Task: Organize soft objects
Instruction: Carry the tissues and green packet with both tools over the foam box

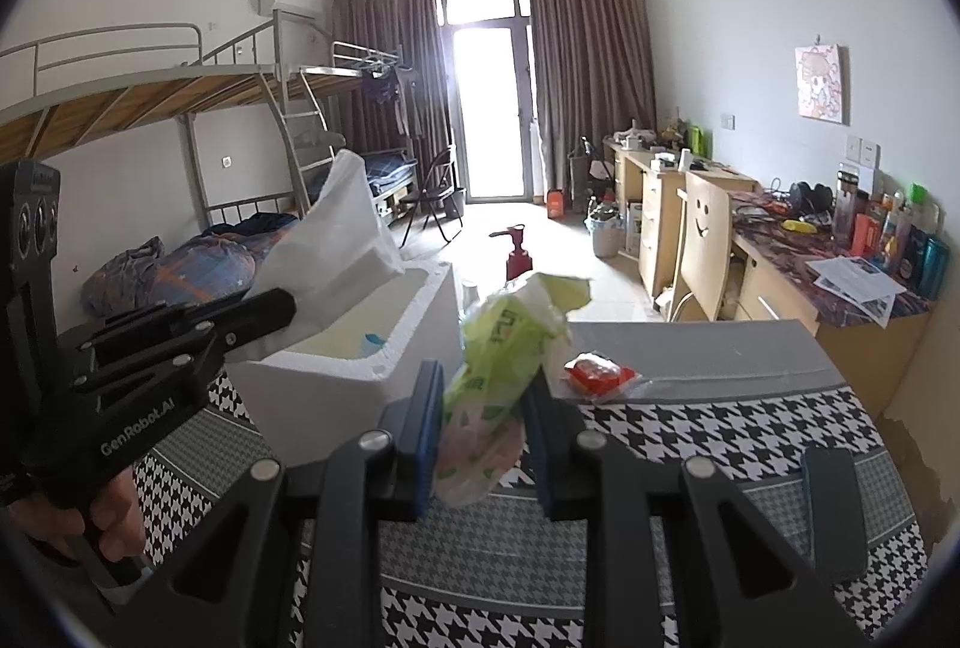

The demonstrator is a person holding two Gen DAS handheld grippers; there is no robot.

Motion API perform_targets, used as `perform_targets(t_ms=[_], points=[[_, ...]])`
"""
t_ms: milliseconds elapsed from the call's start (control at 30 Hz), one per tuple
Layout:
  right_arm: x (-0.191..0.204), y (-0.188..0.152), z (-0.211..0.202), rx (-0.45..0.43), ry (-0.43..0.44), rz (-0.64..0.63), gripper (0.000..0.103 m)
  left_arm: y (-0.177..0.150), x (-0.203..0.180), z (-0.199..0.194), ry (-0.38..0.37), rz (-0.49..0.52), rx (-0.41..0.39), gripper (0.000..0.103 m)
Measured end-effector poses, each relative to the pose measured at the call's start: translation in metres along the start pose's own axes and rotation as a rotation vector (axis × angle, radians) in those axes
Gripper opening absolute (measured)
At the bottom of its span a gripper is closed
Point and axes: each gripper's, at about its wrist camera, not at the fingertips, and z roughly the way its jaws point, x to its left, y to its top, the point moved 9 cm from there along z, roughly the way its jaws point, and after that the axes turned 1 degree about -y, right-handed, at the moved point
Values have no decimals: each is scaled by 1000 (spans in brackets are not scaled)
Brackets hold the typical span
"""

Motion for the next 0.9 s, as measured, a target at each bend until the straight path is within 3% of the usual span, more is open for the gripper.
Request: perform_targets(t_ms=[900], points=[[33, 20, 28, 10, 91, -72, 30, 3, 45, 14, 157, -48, 18, 8]])
